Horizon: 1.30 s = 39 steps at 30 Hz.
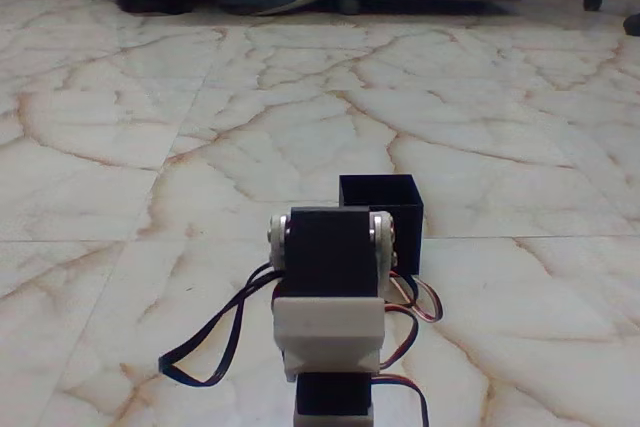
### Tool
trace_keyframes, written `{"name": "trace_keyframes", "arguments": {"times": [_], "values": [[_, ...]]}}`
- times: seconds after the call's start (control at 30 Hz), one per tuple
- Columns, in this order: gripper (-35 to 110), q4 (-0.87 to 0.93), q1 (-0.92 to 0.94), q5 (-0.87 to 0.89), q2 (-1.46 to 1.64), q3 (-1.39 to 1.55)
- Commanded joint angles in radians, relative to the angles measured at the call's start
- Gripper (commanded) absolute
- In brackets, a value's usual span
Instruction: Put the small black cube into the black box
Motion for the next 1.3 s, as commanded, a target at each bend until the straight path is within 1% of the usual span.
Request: {"name": "trace_keyframes", "arguments": {"times": [0.0, 0.2, 0.33, 0.4, 0.5, 0.53, 0.63, 1.27], "values": [[5, 0.091, 0.008, 0.032, 0.028, -0.003], [5, 0.433, 0.005, 0.075, 0.069, -0.003], [4, 0.581, -0.002, 0.107, 0.075, -0.003], [4, 0.69, -0.009, 0.13, 0.075, -0.003], [3, 0.692, -0.014, 0.209, 0.075, -0.003], [3, 0.692, -0.014, 0.204, 0.074, -0.003], [4, 0.693, -0.012, 0.031, 0.069, -0.003], [4, 0.693, -0.005, 0.023, 0.067, -0.003]]}}
